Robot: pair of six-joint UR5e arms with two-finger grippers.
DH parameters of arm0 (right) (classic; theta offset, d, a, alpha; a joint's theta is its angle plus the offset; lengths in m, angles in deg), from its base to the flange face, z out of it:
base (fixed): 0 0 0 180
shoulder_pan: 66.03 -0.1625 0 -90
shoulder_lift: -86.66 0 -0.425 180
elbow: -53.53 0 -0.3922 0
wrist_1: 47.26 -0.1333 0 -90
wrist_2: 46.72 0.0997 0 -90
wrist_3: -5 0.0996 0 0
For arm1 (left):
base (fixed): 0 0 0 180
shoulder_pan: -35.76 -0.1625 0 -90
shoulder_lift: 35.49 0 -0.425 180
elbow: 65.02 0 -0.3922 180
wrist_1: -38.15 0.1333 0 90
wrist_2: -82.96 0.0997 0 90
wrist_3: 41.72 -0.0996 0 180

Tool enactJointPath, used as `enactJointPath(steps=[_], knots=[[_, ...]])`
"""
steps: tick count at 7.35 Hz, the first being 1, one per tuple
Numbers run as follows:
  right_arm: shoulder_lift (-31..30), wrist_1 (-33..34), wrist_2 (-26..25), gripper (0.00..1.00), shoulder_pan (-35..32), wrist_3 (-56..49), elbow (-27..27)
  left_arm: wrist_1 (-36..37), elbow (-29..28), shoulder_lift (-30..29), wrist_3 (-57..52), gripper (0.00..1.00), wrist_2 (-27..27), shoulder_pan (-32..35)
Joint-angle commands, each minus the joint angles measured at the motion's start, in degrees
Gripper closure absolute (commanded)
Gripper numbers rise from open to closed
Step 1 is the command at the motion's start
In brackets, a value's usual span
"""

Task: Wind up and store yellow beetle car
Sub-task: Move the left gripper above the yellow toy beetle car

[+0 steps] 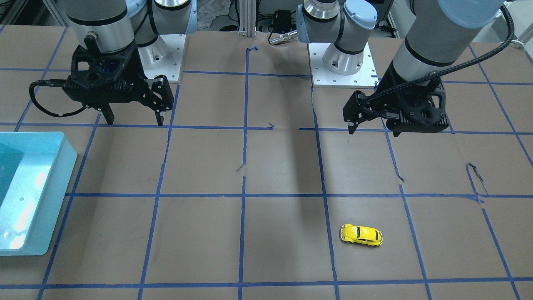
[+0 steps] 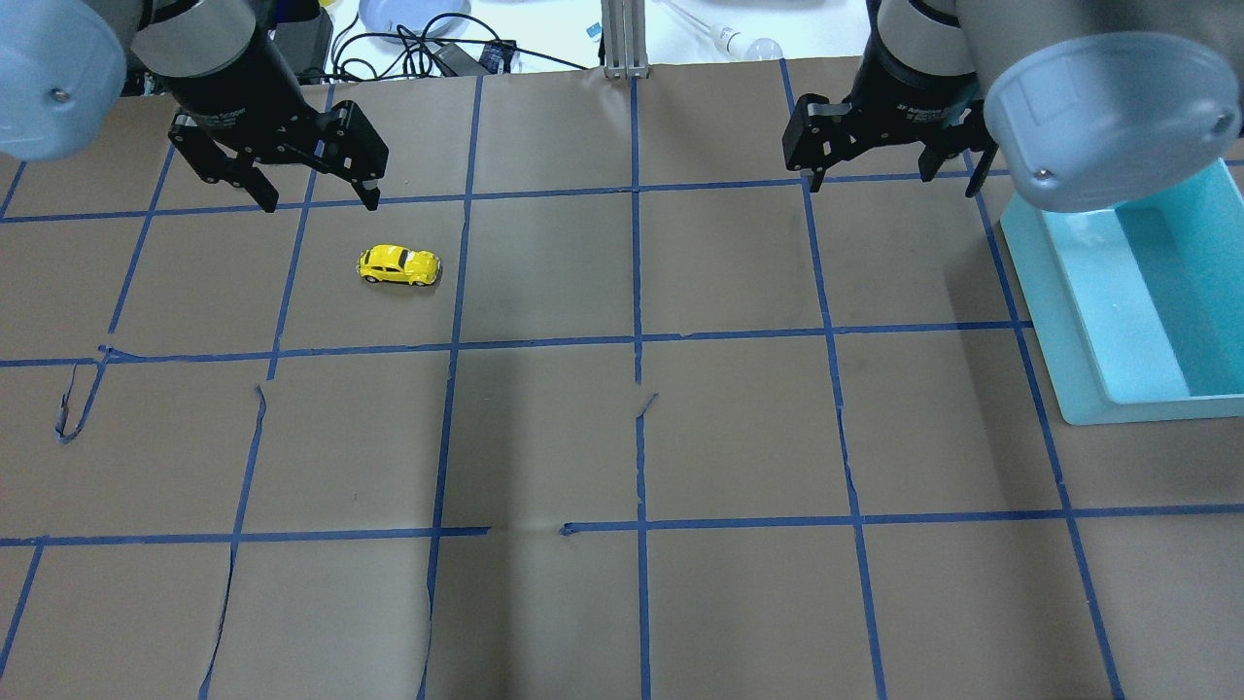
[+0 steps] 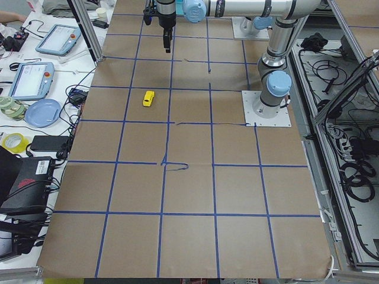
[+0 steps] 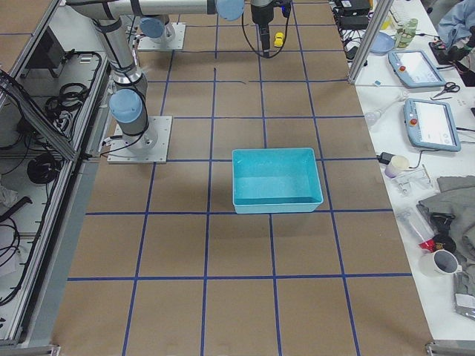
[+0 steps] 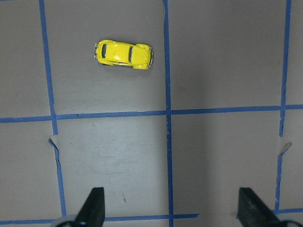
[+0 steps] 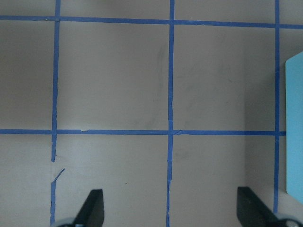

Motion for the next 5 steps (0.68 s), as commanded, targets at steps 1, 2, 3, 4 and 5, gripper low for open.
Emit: enactJointPath(steps=[1,2,3,4,5], knots=[[0.0,0.0,0.0,0.0,0.0,0.0,0.0,-0.4,0.2,-0.1,0.0,0.0,0.2,0.0],[0.0,0.0,0.0,0.0,0.0,0.0,0.0,-0.7,0.6,0.2,0.6,0.0,-0.8,0.3],[0.0,0.0,0.0,0.0,0.0,0.0,0.0,-0.7,1.4,0.2,0.4,0.0,-0.5,0.4],[0.0,0.0,0.0,0.0,-0.1,0.0,0.0,-0.2,2.1,0.5,0.5,0.0,-0.8,0.7],[0.0,0.0,0.0,0.0,-0.1,0.0,0.0,-0.1,2.4,1.0,0.5,0.0,-0.4,0.7]])
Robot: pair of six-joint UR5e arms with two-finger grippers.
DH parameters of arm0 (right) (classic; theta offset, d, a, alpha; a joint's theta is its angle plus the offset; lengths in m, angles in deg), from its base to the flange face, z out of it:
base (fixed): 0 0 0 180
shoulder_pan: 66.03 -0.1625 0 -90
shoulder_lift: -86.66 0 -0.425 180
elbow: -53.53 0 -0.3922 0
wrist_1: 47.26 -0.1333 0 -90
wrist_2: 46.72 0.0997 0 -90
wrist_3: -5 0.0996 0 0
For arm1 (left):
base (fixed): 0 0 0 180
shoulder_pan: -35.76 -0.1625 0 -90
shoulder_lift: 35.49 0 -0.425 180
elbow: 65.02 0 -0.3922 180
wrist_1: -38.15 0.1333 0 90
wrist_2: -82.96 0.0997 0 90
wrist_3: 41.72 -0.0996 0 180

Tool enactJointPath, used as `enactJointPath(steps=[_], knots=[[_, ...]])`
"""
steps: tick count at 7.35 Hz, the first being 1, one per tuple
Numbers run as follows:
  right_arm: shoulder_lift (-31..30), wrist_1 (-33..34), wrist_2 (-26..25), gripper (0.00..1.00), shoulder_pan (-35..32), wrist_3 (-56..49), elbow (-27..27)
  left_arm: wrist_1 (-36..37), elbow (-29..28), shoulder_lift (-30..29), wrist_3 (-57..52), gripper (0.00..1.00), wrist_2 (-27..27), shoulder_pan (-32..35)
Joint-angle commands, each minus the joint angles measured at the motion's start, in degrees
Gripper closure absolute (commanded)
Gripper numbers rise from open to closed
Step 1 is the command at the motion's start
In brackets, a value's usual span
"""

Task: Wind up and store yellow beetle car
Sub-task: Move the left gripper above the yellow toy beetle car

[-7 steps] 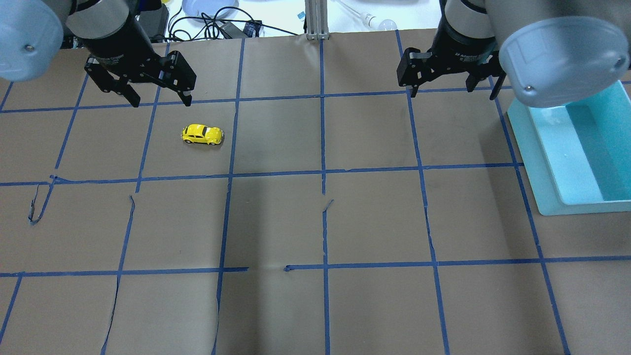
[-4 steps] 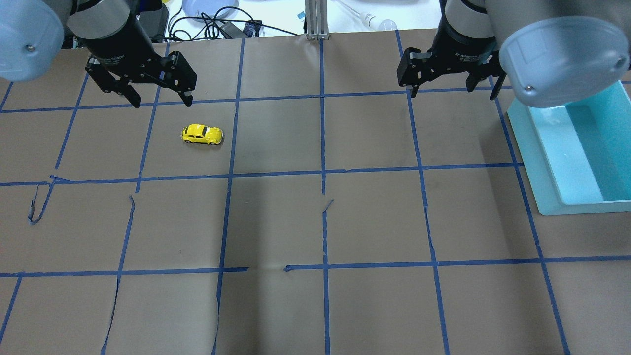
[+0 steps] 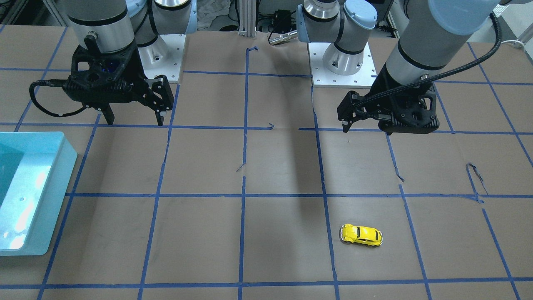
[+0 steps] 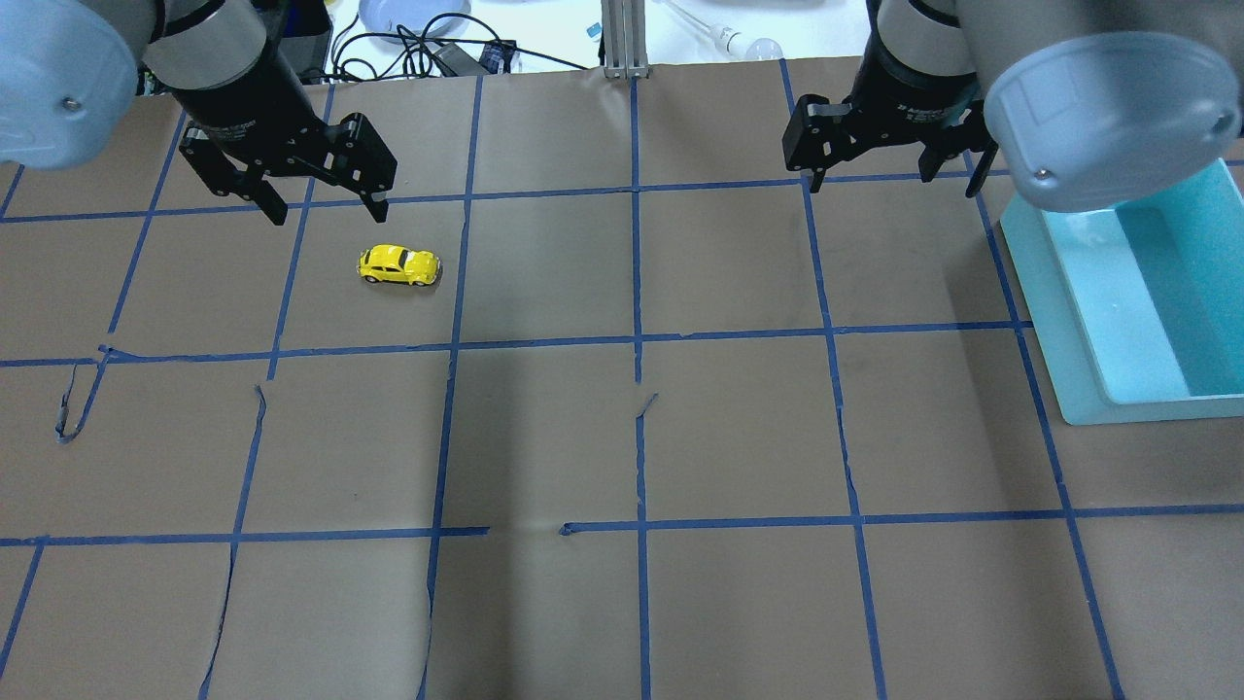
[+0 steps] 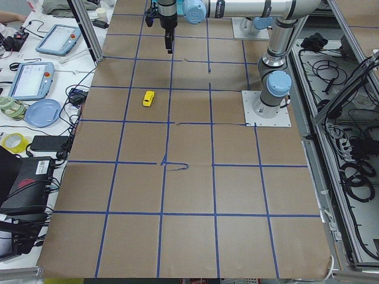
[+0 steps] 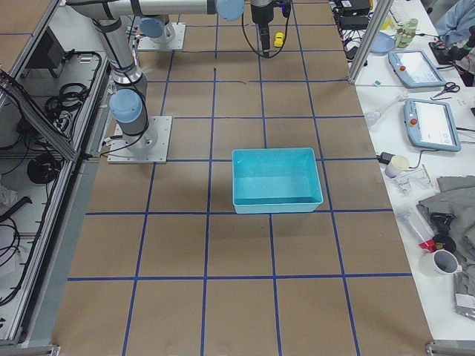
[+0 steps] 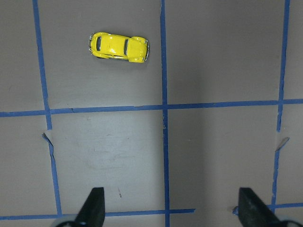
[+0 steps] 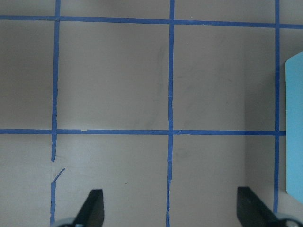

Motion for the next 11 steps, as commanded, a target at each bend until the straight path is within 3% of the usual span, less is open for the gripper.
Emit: enactJointPath(steps=[1,11], knots=[[0.0,0.0,0.0,0.0,0.0,0.0,0.0,0.3,0.5,0.3,0.4,0.0,-0.4,0.3],[0.0,0.0,0.1,0.0,0.0,0.0,0.0,4.2,1.8,0.4,-0.6,0.0,3.6,0.0]])
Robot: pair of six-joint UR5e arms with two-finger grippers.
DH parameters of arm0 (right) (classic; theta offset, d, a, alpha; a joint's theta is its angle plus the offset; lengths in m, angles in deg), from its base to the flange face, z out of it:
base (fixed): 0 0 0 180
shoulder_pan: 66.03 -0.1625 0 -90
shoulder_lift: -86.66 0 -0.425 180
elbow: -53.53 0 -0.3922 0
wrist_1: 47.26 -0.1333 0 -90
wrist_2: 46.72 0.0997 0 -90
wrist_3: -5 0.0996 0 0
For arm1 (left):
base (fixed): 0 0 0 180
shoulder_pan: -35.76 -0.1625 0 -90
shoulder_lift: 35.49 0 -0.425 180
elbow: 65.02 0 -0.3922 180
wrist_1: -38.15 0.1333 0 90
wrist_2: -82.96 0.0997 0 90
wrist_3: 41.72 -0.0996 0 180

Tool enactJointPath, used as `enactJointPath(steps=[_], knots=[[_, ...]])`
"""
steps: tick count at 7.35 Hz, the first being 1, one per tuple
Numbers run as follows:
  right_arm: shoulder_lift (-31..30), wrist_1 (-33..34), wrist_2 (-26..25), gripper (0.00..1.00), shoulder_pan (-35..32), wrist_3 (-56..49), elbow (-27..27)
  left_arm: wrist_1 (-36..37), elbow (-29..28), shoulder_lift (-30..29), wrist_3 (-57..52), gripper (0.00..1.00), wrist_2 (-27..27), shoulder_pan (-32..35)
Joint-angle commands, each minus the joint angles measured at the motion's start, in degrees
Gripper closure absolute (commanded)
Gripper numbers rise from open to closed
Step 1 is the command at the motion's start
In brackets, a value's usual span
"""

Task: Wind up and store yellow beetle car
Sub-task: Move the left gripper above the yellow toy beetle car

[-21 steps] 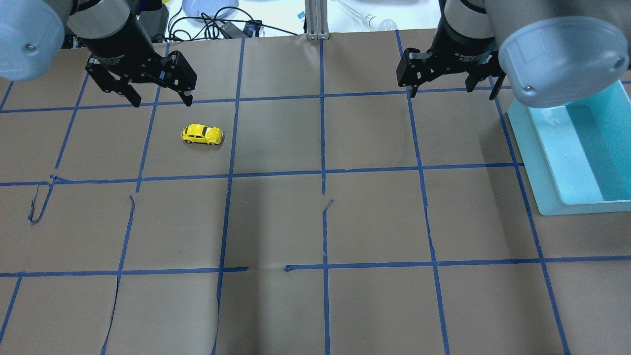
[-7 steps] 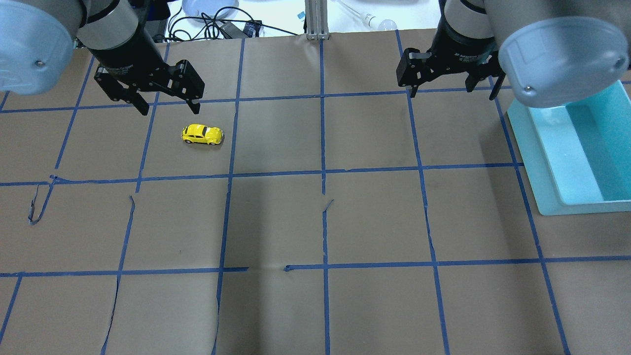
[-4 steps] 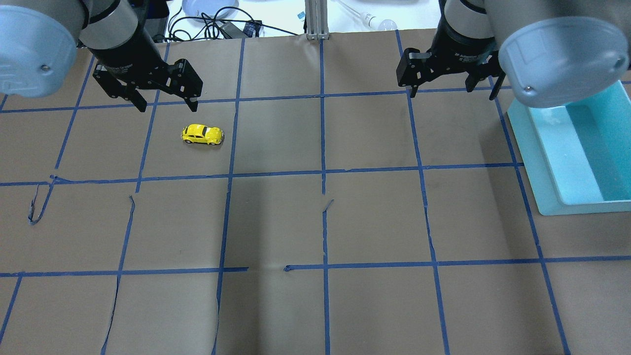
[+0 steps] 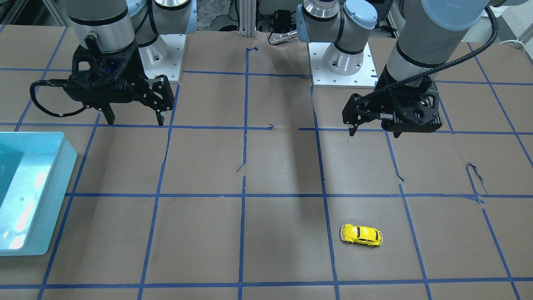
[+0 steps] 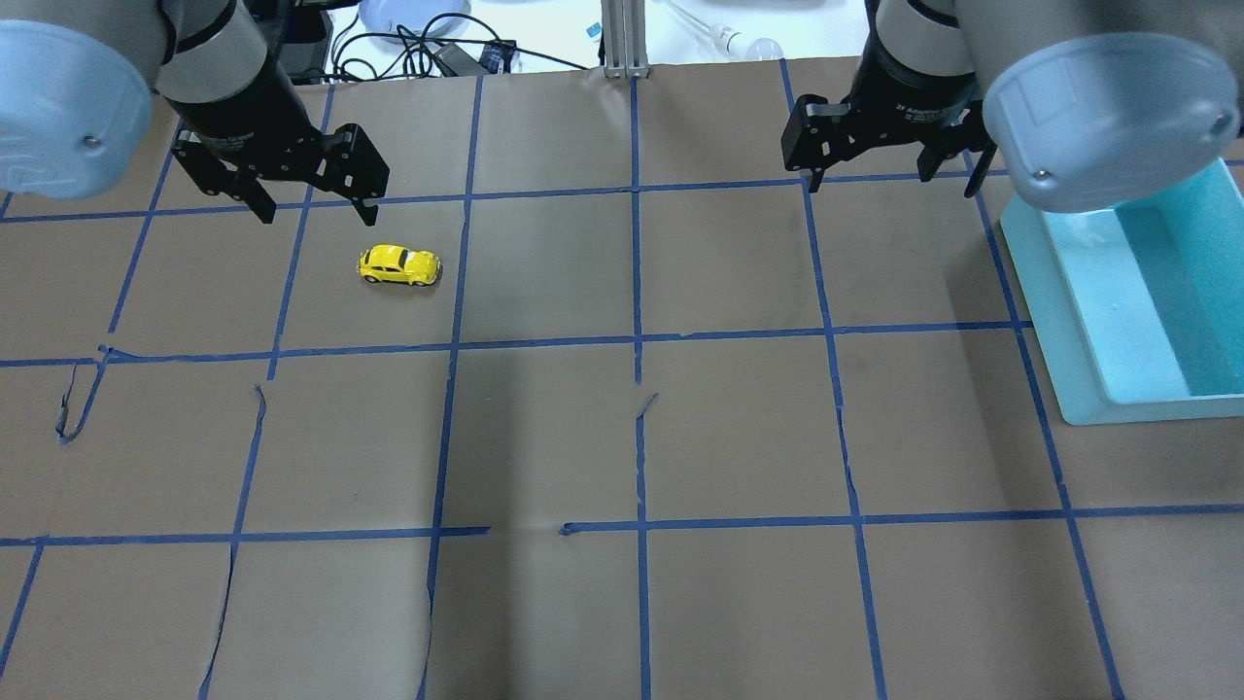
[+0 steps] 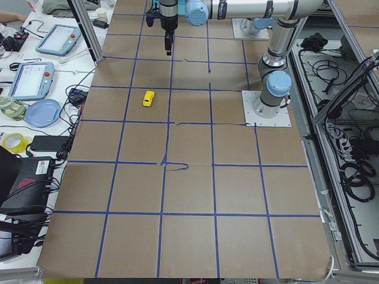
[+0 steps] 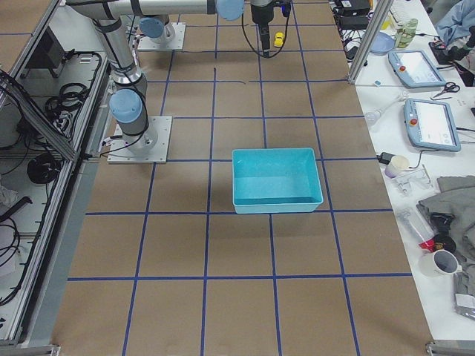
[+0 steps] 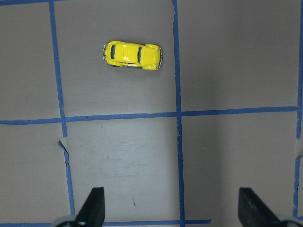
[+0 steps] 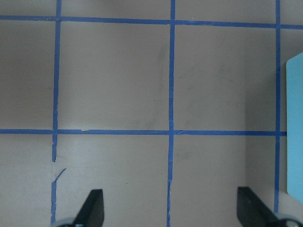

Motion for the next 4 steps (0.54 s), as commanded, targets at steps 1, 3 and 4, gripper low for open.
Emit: enactJointPath(steps=[1,3,4], knots=[[0.0,0.0,0.0,0.0,0.0,0.0,0.0,0.0,0.0,-0.8,0.2,0.0,0.0,0.0],[0.0,0.0,-0.1,0.0,0.0,0.0,0.0,1.7,-0.1,-1.4,-0.2,0.0,-0.4,-0.3],[0.0,0.0,-0.1,0.0,0.0,0.0,0.0,1.7,-0.7,-1.2,-0.1,0.0,-2.7,-0.3]])
